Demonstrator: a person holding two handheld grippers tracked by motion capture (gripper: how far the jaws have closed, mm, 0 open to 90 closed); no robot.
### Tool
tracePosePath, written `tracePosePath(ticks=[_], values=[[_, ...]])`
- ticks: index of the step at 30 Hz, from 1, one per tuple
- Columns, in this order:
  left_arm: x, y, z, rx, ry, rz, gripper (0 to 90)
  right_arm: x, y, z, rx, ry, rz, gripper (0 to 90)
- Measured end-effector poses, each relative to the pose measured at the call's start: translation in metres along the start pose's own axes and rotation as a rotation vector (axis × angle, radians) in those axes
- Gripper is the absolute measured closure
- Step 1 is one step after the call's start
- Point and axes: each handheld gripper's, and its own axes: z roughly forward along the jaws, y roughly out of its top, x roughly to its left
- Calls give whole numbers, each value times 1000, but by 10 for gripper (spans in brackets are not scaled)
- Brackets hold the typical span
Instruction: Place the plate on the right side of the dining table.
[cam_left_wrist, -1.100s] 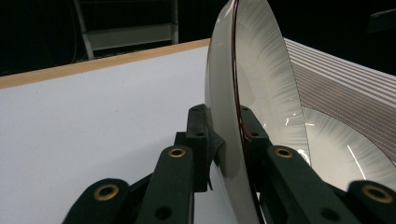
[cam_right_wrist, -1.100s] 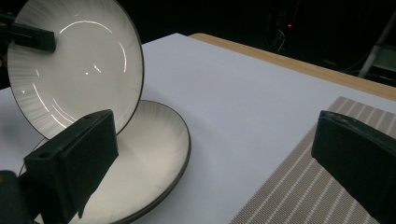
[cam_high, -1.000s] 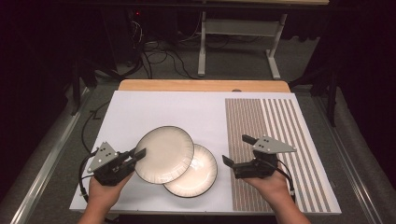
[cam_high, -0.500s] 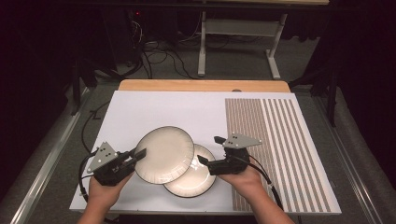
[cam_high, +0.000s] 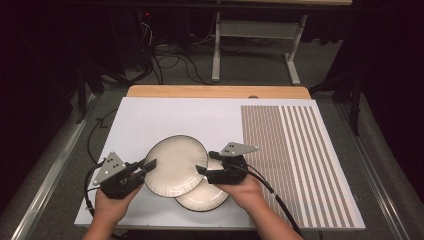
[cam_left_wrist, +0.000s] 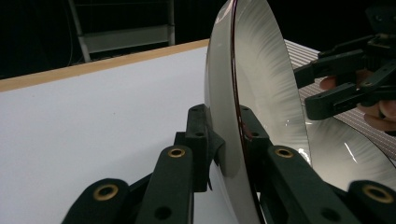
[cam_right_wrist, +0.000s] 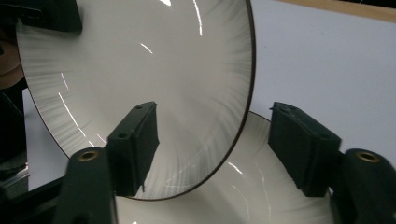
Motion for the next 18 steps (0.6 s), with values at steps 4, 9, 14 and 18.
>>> tracePosePath(ticks=[4, 9, 14, 18], values=[[0, 0, 0, -2, -3, -2, 784, 2, -2, 8, 13, 6, 10, 465], [1, -1, 0, -4, -3, -5, 784, 3, -2, 14, 26, 9, 28, 581], [0, -1, 0, -10, -8, -5, 785, 0, -3, 14, 38, 12, 63, 679], [0, -1, 0, -10, -11, -6, 786, -3, -3, 13, 50, 10, 74, 734]])
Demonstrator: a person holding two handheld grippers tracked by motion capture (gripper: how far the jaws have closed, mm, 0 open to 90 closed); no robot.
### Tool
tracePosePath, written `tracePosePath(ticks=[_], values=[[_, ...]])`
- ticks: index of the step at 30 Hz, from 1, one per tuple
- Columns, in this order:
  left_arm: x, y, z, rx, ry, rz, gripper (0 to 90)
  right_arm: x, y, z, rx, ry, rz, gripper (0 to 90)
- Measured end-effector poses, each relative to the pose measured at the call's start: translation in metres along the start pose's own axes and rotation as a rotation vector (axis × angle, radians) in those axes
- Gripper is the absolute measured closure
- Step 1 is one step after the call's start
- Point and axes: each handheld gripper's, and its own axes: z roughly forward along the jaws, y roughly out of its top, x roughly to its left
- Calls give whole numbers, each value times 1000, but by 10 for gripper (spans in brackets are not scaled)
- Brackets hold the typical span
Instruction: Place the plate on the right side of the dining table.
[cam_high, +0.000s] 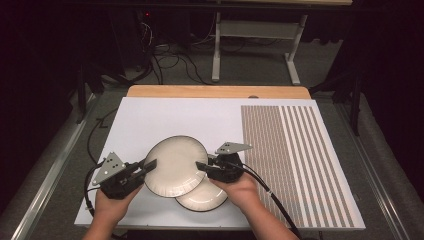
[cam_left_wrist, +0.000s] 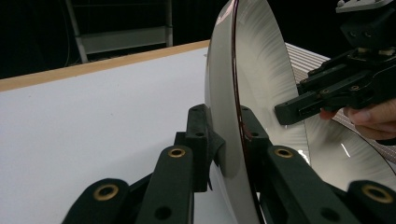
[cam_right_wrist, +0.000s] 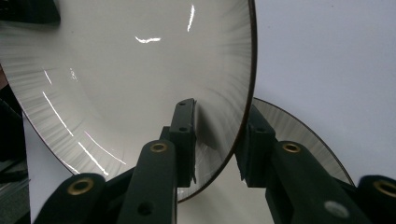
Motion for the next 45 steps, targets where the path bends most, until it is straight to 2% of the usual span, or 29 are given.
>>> tracePosePath(ticks=[8, 11, 14, 19, 24, 33, 45], values=[[0, 0, -1, -1, -2, -28, 791, -1, 0, -1, -9, 10, 27, 763], [0, 1, -1, -3, -8, -50, 799, -4, -1, -3, -19, 34, 57, 794], [-3, 2, 0, -7, 2, -44, 803, -6, 0, -7, -32, 43, 85, 818], [-3, 5, -1, -17, -11, -56, 807, -3, 3, -16, -48, 33, 45, 835], [-12, 12, 2, -21, -5, -45, 806, -5, 6, -27, -66, 26, 31, 837], [-16, 24, 20, -18, -61, -88, 803, -13, 13, -55, -96, -10, 3, 854], [-40, 50, 54, 9, -106, -53, 802, -32, 12, -97, -144, -81, 2, 853]])
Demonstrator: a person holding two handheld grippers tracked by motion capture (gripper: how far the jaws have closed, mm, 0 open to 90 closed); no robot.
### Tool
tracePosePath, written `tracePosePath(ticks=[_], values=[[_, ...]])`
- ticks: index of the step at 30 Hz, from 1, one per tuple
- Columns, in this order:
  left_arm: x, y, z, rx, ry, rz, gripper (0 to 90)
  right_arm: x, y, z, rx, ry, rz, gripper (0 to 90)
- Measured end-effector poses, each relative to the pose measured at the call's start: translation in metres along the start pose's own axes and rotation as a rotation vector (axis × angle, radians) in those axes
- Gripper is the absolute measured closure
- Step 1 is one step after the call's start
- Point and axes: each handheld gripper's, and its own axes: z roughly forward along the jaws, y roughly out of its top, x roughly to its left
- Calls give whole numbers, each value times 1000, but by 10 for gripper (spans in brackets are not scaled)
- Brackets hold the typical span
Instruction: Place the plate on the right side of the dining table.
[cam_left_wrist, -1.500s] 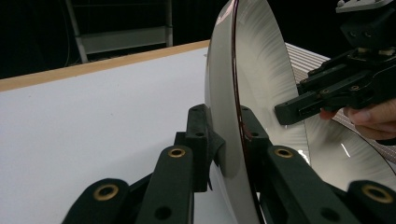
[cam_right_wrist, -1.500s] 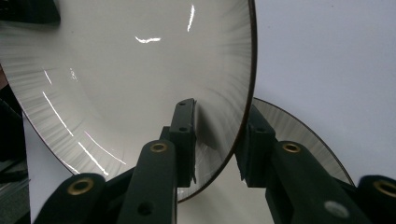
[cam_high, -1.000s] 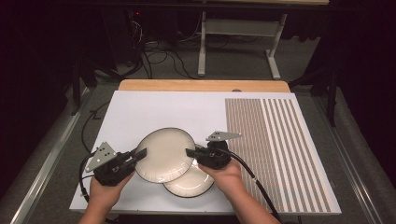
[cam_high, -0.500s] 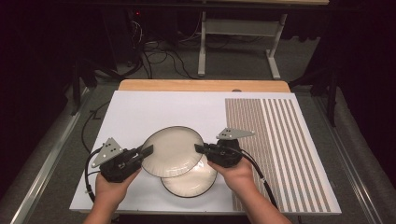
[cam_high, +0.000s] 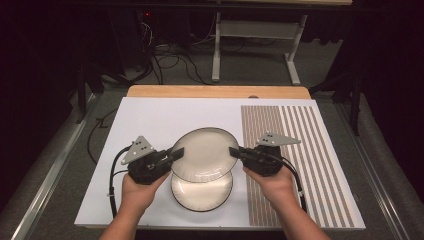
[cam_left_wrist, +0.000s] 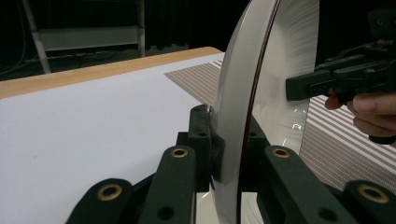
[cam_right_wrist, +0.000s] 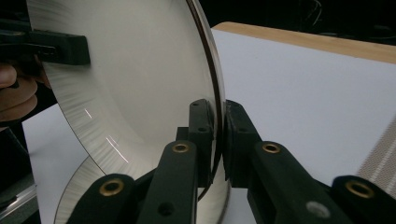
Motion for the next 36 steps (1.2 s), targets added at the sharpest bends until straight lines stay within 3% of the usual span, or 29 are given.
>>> tracePosePath(ticks=[14, 23, 36], values=[[-36, 22, 68, 47, -92, 23, 804, -41, -7, -64, -30, -113, 6, 854], [-59, 36, 118, 77, -142, 31, 800, -71, -18, -100, -45, -183, 52, 852], [-84, 36, 183, 137, -203, 31, 787, -108, -43, -140, -34, -280, 108, 855]])
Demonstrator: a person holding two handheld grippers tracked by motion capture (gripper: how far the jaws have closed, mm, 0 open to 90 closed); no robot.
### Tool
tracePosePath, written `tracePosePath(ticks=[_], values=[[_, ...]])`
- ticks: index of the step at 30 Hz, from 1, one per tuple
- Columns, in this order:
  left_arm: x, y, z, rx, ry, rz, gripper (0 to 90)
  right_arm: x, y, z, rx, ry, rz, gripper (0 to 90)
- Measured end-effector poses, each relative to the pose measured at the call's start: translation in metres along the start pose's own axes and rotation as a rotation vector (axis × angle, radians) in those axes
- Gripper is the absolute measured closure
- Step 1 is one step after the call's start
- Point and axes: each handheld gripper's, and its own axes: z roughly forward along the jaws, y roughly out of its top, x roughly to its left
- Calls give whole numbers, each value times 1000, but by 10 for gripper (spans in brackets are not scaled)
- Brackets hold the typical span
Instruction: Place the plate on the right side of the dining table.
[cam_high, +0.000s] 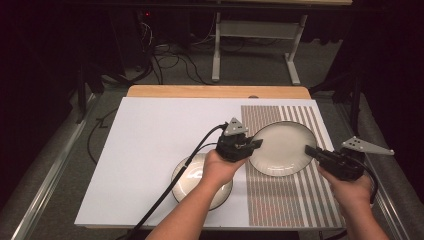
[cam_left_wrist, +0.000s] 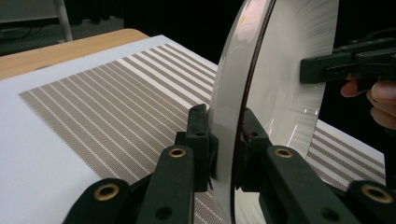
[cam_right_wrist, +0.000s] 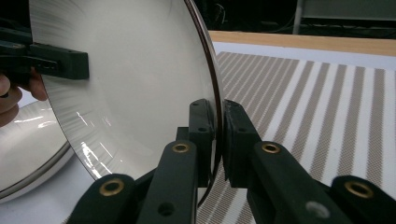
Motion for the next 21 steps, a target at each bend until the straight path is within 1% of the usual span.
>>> tracePosePath(ticks=[5, 11, 16, 21], values=[[-2, 1, 16, 26, -4, 1, 780, -10, -6, -5, 6, -21, 15, 857], [-5, -3, 29, 54, -1, 4, 774, -19, -15, -6, 16, -36, 29, 857], [-4, -7, 37, 77, 4, -4, 764, -22, -20, -6, 25, -49, 37, 859], [-4, -12, 44, 104, 11, 0, 760, -26, -28, -3, 36, -56, 43, 859]])
